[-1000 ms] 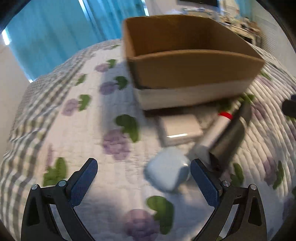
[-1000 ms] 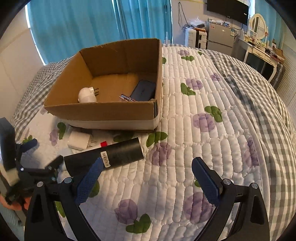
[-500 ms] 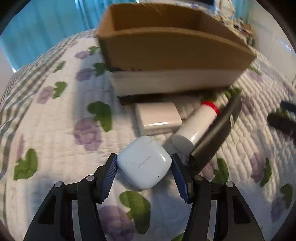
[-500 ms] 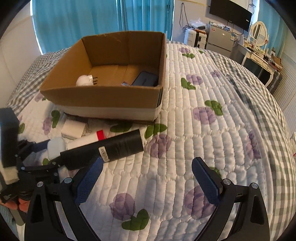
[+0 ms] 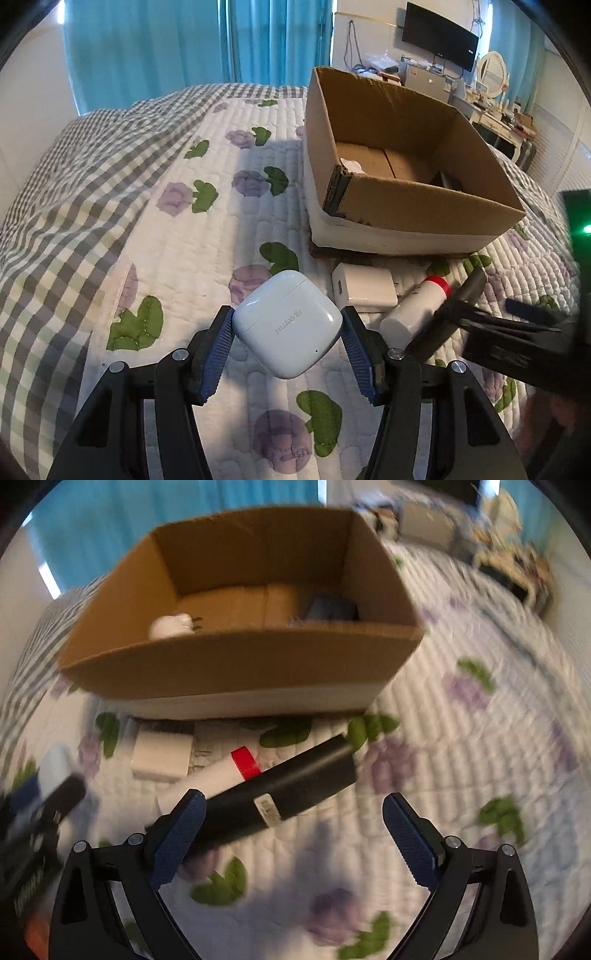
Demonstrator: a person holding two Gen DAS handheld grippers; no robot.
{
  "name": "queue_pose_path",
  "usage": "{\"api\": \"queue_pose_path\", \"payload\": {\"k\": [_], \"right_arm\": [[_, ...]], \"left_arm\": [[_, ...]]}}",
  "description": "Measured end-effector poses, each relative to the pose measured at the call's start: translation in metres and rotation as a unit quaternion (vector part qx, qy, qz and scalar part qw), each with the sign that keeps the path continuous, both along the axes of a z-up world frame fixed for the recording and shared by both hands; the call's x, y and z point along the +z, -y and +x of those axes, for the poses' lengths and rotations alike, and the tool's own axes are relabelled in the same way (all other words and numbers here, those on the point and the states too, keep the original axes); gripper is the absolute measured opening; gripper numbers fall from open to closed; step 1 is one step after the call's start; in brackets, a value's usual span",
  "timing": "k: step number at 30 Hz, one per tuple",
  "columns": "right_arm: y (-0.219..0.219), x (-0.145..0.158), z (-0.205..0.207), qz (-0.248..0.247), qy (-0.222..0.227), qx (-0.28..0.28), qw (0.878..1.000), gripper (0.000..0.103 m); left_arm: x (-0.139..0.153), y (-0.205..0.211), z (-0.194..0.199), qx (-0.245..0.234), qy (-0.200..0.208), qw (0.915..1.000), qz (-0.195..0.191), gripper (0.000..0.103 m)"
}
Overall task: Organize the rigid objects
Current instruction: 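Grasp the black remote control with the right gripper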
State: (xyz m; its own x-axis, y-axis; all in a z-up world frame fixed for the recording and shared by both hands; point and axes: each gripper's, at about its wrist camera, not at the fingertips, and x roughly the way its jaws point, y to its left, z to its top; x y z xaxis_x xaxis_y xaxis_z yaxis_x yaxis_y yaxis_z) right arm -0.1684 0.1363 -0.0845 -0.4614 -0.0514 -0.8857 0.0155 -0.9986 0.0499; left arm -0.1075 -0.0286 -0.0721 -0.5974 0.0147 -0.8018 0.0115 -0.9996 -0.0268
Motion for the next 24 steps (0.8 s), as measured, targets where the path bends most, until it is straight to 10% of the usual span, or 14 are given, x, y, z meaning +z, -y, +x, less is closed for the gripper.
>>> {"api": "queue_pose_path", "payload": {"k": [10,16,24], "right_arm": [[0.021,-0.033,0.01,-0.006,0.043,0.043,0.998,0.094],[0.006,-0.02,0.02,0.057,0.029,0.049,0.997,0.046],[-0.008,-0.023,0.016,-0.089,0.039,0.013,0.995,0.055]], "left_arm": [[0.0,-0.004,-0.008,-0.012,0.002,0.9999,-0.01,0.059],[-0.001,-0.004,-0.007,-0.016,0.005,0.9998,-0.006,0.059],[-0.001,0.0,-0.008,-0.001,0.005,1.0,-0.004,0.059]]}}
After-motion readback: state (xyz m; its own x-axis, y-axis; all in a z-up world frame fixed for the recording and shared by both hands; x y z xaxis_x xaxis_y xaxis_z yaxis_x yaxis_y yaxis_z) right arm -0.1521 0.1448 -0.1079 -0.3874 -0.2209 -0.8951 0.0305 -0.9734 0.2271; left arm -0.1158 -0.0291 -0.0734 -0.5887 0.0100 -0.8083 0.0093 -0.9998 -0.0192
